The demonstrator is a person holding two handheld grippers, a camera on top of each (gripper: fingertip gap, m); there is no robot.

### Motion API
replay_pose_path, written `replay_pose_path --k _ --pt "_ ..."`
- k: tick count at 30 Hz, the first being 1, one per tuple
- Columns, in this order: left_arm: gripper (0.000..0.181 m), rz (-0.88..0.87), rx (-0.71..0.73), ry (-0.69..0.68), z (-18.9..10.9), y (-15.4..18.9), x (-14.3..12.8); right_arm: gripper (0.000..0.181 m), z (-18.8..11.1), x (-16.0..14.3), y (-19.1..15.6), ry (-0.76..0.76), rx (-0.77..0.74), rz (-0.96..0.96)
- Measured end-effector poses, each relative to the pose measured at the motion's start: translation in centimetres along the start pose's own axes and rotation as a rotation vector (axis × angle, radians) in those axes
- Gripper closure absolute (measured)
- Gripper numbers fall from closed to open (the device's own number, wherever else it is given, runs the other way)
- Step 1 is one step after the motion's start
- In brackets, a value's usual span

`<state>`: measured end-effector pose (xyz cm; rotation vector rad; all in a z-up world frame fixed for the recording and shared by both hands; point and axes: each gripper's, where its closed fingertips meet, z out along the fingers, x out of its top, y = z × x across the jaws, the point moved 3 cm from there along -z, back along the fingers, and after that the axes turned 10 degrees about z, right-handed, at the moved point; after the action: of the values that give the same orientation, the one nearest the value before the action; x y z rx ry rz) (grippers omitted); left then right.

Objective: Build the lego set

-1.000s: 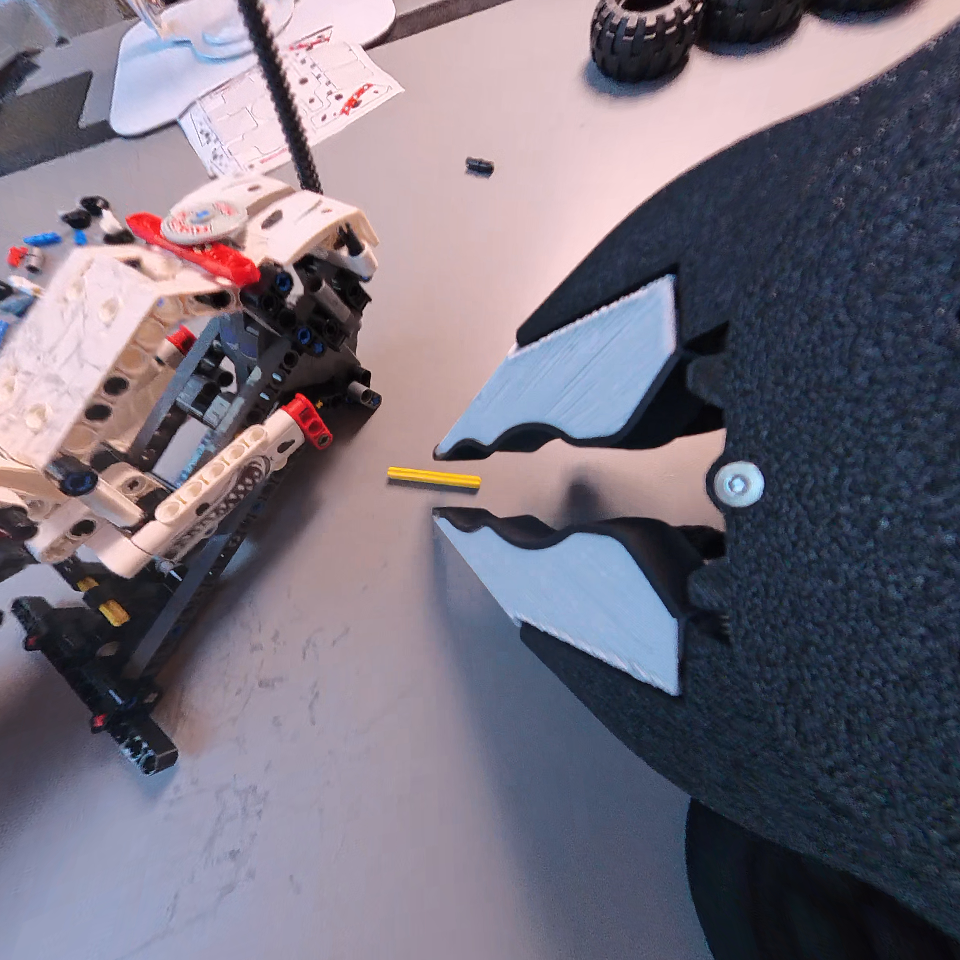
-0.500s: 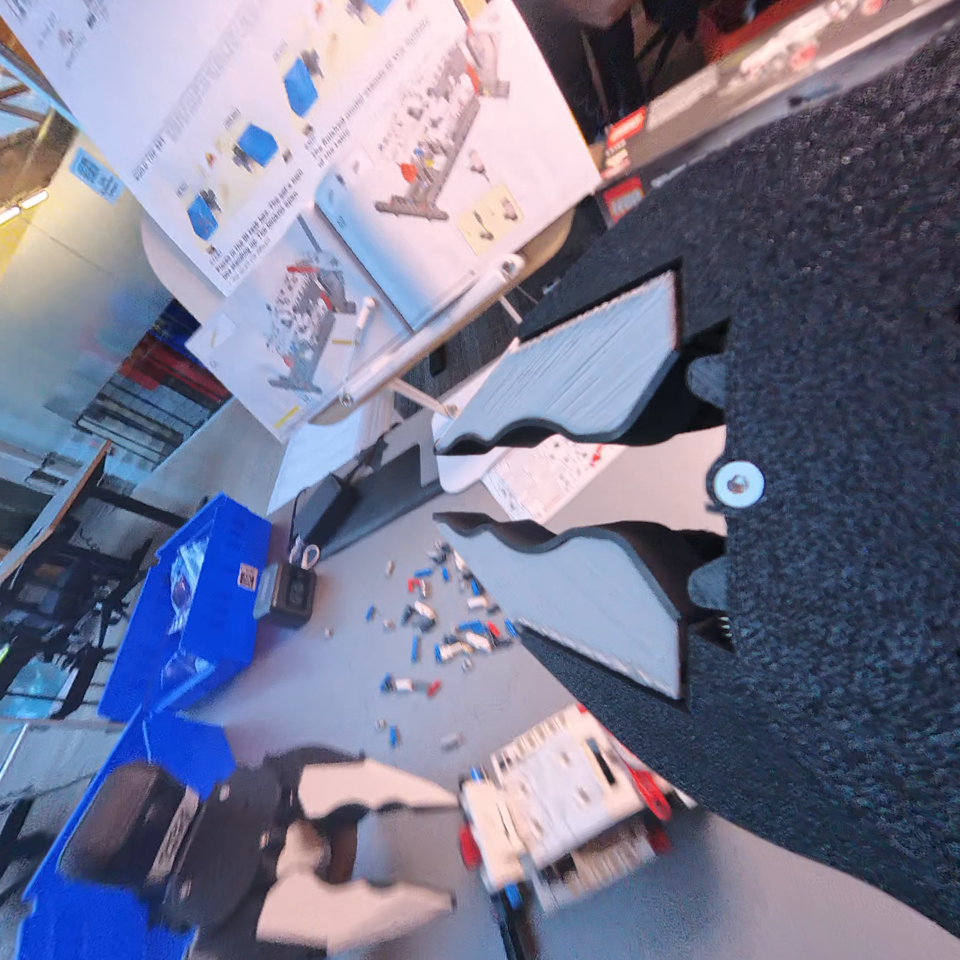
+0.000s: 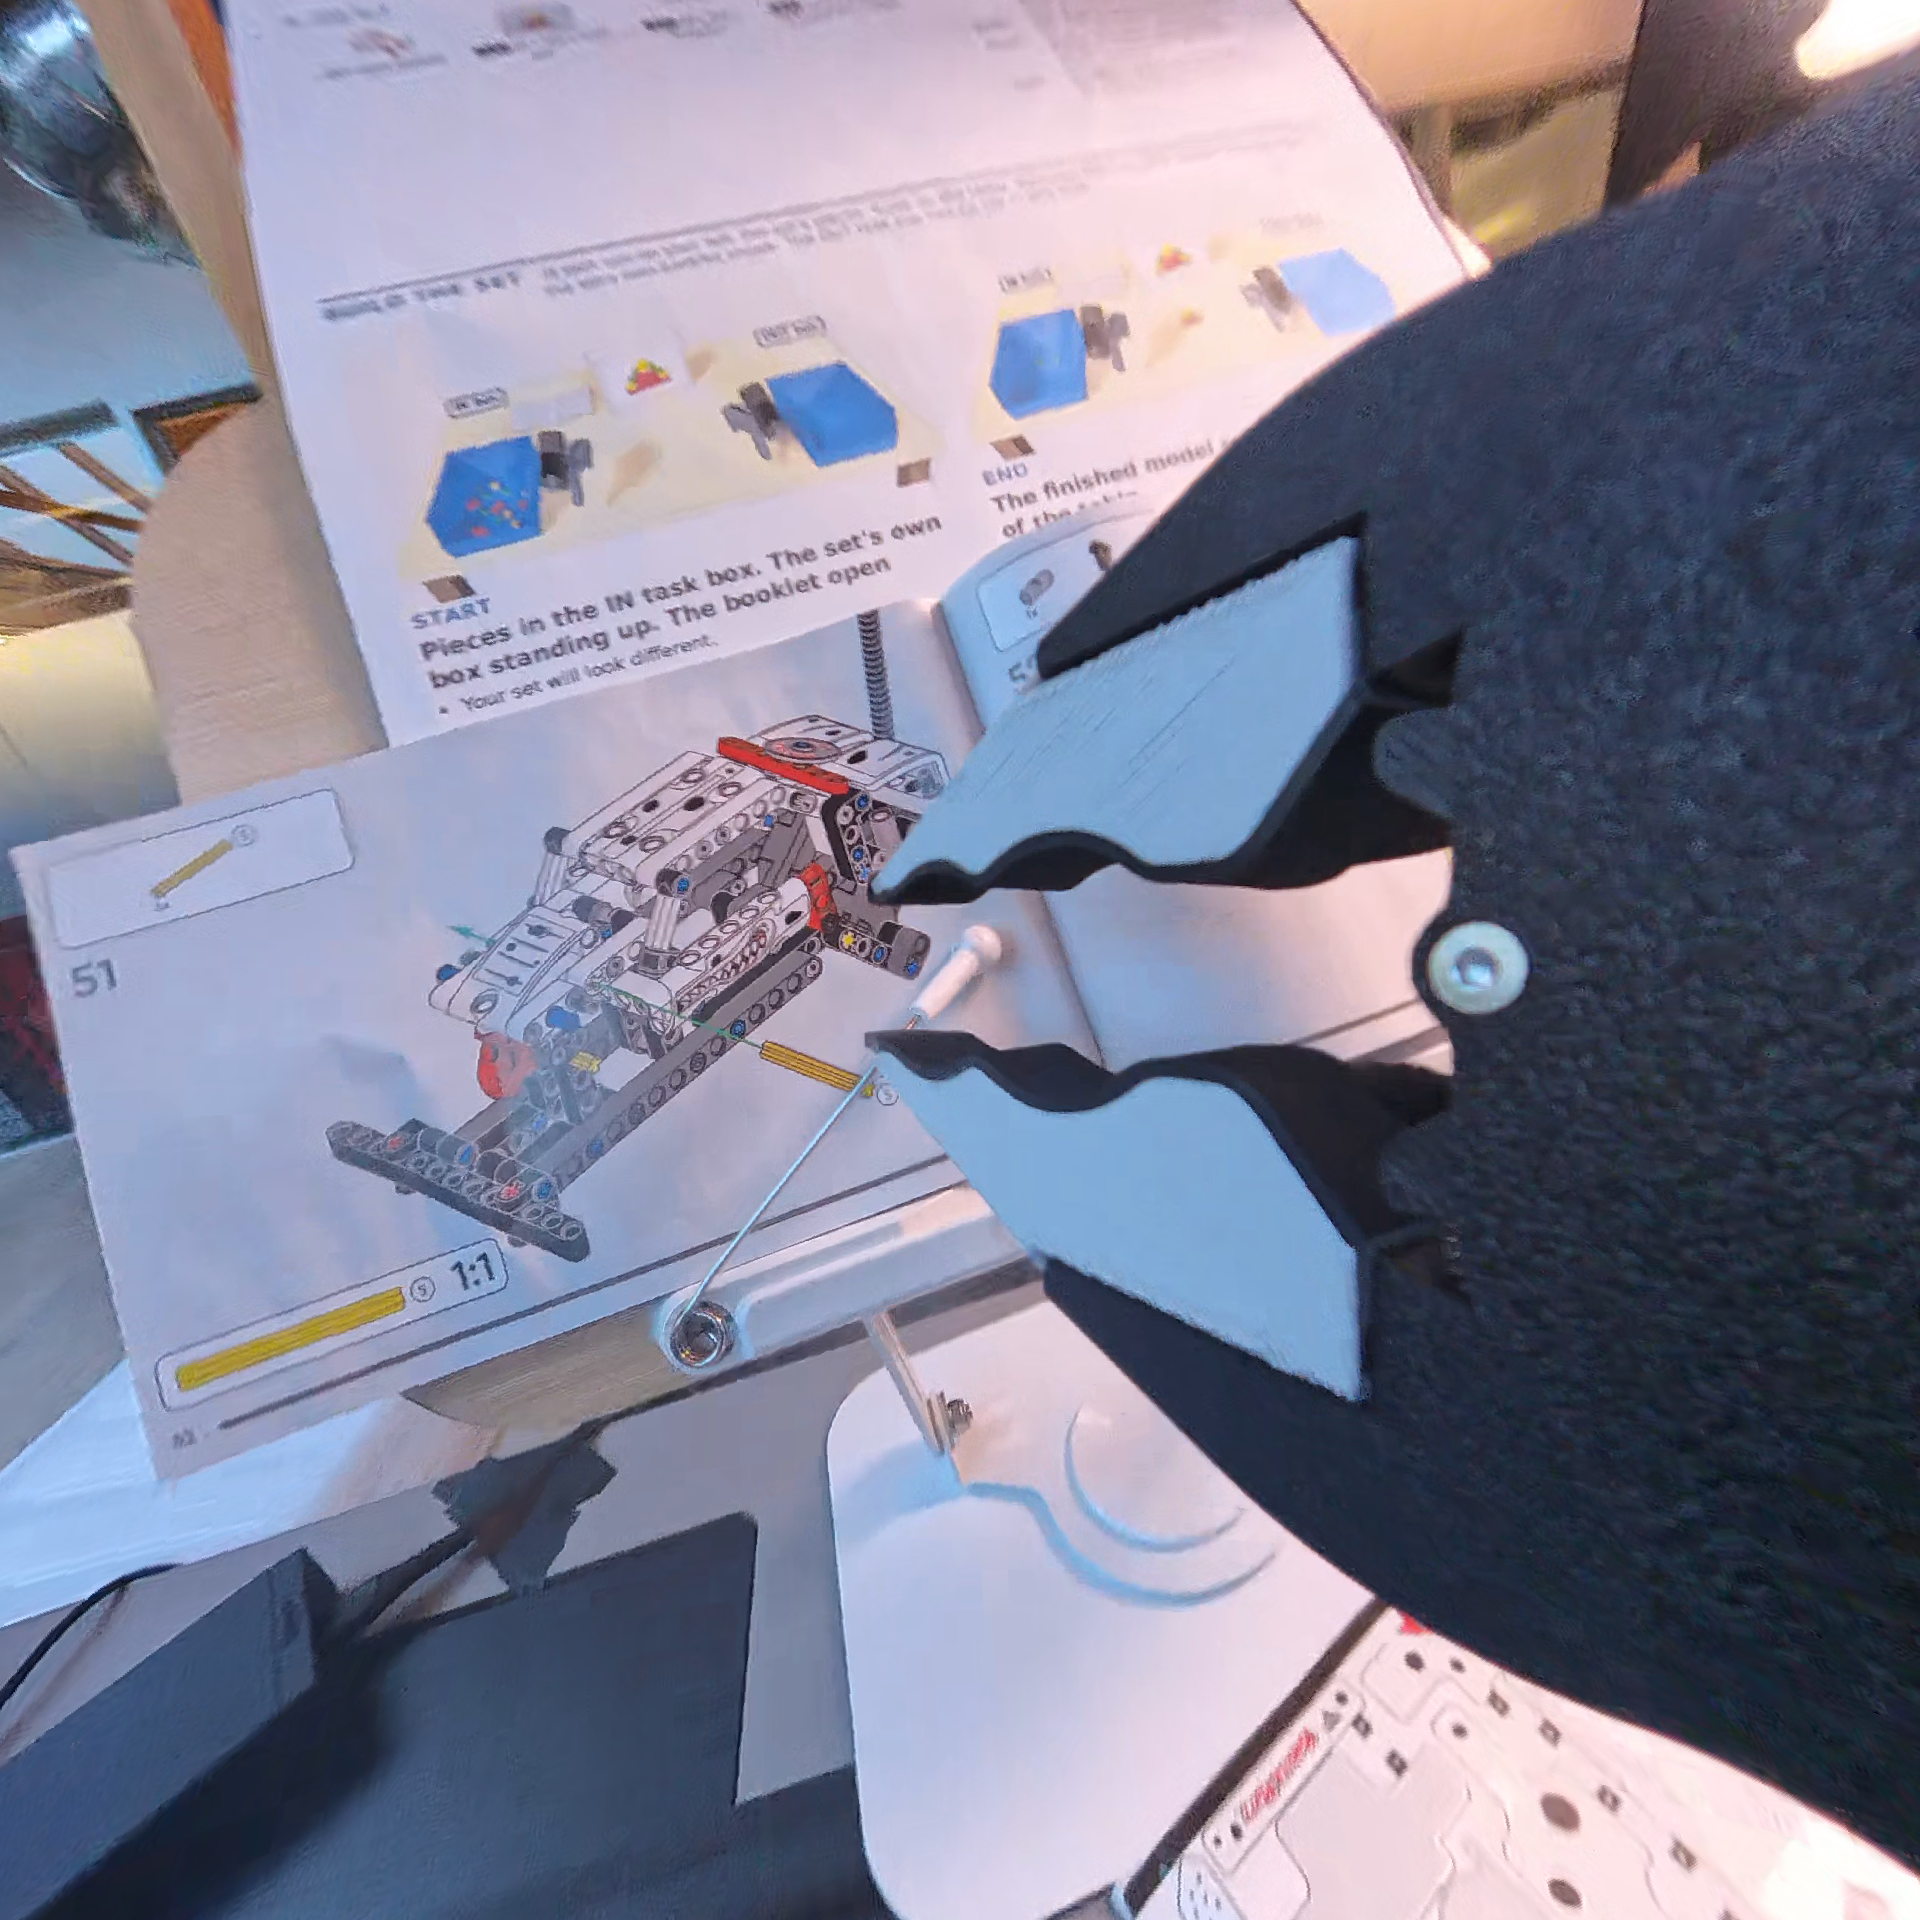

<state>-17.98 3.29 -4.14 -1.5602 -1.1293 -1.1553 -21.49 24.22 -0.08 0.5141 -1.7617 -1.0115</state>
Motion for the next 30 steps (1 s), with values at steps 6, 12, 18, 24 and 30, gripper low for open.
replay_pose_path --k 6,12,18,24,30 --pt "0.144 0.045 0.153 -0.074 7.4 -6.9 2.2 0.165 0.2 1.1 0.0 0.027 0.013 -0.058" --pt "0.147 0.205 0.161 -0.107 13.2 -9.3 3.4 0.161 -1.1 -1.1 0.4 0.015 0.028 0.118" --pt "0.178 0.265 0.181 -0.201 16.0 -10.5 2.5 0.148 -0.4 -3.6 1.1 -0.030 0.024 0.268" --pt "0.178 -0.136 0.213 0.025 12.8 -13.1 1.9 0.145 -0.5 -4.2 1.0 -0.012 -0.004 0.371" --pt "0.173 -0.471 0.147 0.182 11.3 -12.6 -0.6 0.136 -0.5 -3.9 0.6 0.004 0.006 0.448"
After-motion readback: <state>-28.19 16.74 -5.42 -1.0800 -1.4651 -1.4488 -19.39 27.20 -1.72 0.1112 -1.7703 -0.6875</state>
